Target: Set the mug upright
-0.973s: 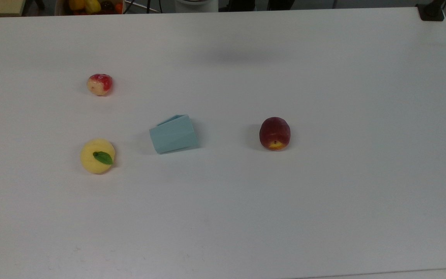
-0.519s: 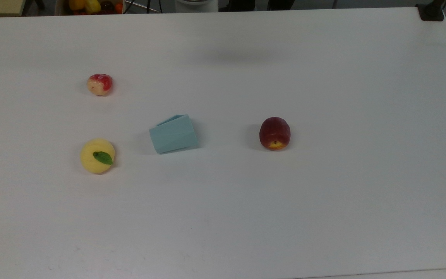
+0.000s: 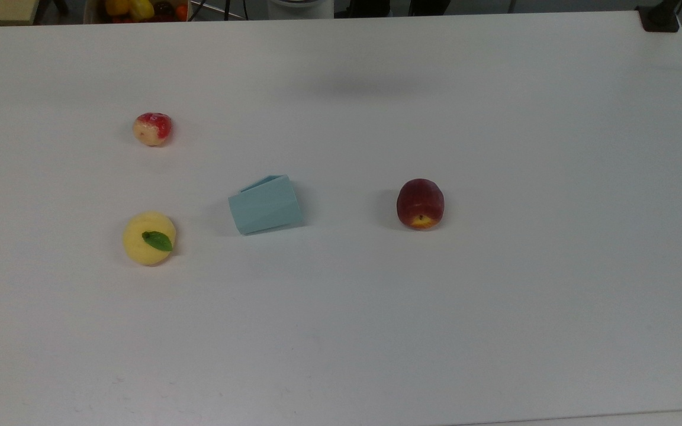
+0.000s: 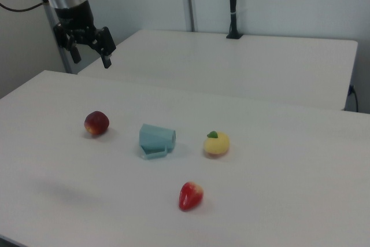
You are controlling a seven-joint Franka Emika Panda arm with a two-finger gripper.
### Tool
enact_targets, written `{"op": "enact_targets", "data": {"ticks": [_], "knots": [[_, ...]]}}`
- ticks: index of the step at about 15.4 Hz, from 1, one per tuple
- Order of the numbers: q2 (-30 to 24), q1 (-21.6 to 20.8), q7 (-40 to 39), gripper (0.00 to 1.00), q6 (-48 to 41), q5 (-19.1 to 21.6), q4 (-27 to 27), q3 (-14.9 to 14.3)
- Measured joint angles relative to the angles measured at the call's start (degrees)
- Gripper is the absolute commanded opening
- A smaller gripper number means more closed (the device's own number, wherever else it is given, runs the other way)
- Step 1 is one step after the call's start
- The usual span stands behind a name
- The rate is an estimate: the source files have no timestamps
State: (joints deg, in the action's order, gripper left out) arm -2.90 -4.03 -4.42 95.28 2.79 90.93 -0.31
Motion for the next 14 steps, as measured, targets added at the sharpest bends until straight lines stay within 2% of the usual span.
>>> {"op": "enact_targets", "data": {"ticks": [4,8,10,14], "knots": [[0.58,-0.42,0.00,1.00,0.00,-1.54,0.02,0.48],[2.79,-1.11,0.02,1.00,0.00,-8.72,0.35,3.45],[4.14,-1.64,0.35,1.00,0.61,-11.44,1.10,3.94],[6.59,-2.97,5.78,1.00,9.46,-16.90,5.27,4.02]]}}
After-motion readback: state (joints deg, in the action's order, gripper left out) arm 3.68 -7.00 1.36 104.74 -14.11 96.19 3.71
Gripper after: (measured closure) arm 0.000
